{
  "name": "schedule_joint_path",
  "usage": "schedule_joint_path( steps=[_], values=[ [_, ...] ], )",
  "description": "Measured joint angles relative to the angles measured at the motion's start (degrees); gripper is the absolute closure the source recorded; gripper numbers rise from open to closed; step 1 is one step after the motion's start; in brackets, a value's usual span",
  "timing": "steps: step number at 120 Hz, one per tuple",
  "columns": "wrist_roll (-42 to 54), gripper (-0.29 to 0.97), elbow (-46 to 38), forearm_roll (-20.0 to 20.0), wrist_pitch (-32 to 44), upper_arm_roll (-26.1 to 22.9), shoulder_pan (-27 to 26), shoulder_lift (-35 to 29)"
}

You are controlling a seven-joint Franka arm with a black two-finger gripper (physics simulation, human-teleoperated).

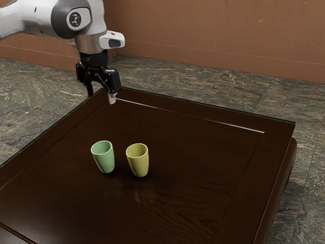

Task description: Place the left cup onto the right cup

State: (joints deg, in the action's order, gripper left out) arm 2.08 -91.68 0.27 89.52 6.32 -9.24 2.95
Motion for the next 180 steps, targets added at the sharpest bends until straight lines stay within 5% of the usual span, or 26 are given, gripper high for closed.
schedule_joint_path(
  steps=[80, 138, 180],
  values=[
    [0.5, 0.01, -8.1, -2.4, 9.4, 1.9, 1.8, 5.1],
    [0.6, 0.3, -15.2, -3.9, 18.5, 3.7, 2.0, 8.4],
    [0.6, 0.38, -13.4, -4.0, 22.0, 4.9, 2.0, 13.0]
  ],
)
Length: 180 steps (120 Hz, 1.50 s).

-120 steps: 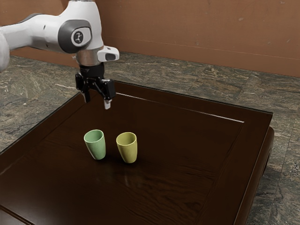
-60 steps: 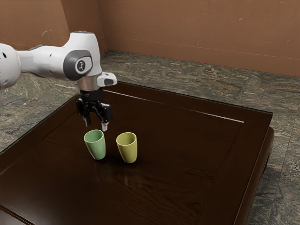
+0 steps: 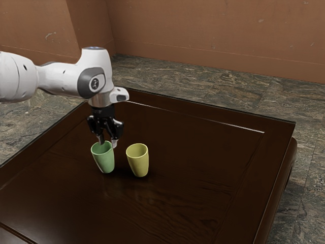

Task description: Place the left cup onto the right cup

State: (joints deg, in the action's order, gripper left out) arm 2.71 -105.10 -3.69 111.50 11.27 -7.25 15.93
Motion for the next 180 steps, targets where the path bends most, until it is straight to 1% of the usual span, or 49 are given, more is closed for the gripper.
schedule_joint_path(
  steps=[59, 90, 104, 152, 180],
  values=[
    [0.1, 0.4, 0.6, -2.2, 2.4, 0.2, 0.8, 4.8],
    [0.1, 0.42, 0.7, -3.3, 3.0, 0.2, 1.2, 6.2],
    [0.1, 0.46, 0.8, -3.5, 3.1, 0.2, 1.2, 6.4],
    [0.1, 0.71, 0.8, -4.3, 3.2, 0.7, 1.2, 6.3],
    [0.1, 0.76, 0.8, -4.2, 3.1, 0.8, 1.2, 5.7]
  ],
)
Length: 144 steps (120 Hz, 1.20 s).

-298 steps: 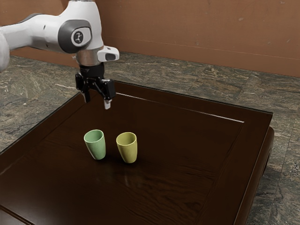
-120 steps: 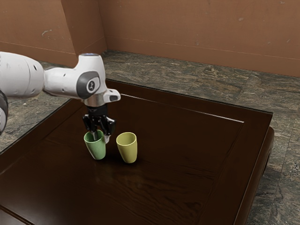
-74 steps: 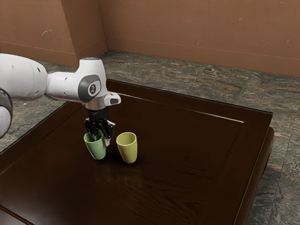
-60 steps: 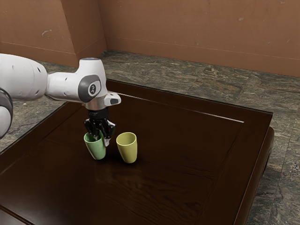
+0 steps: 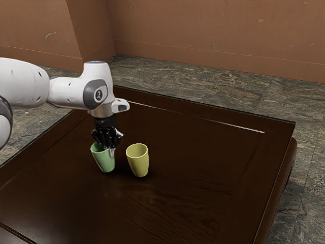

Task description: Place the left cup onto the right cup

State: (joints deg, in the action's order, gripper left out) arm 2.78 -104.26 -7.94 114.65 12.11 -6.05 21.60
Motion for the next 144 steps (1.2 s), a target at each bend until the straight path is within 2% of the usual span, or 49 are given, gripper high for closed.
schedule_joint_path(
  steps=[46, 75, 114, 144],
  values=[
    [-0.1, 0.76, -1.2, 1.6, -1.8, 0.3, -0.6, -8.2],
    [-0.8, 0.77, -0.8, 6.5, -5.3, 0.1, -3.8, -14.6],
    [-2.8, 0.77, 2.6, 10.6, -7.8, -1.1, -11.7, -15.3],
    [-4.4, 0.77, 4.3, 12.1, -7.9, -2.9, -13.7, -14.4]
  ],
)
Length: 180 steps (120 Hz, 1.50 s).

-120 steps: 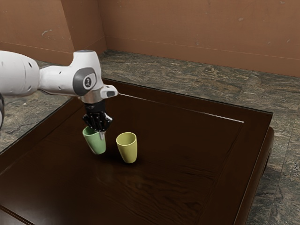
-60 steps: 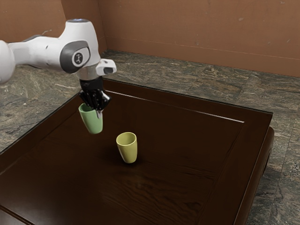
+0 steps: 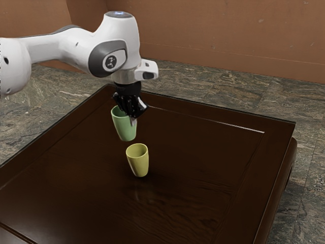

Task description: Place the left cup onto the right cup

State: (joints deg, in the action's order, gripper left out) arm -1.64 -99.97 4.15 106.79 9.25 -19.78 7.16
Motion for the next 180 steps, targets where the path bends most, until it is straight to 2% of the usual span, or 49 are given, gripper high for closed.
schedule_joint_path(
  steps=[86, 122, 180],
  values=[
    [-4.4, 0.77, -0.9, -0.5, 0.1, -0.9, -0.6, 2.1],
    [-5.4, 0.77, 3.1, 0.0, 0.0, -1.1, -0.4, 6.3],
    [-6.0, 0.77, 3.9, -0.5, 0.8, -0.9, 1.6, 9.4]
  ],
)
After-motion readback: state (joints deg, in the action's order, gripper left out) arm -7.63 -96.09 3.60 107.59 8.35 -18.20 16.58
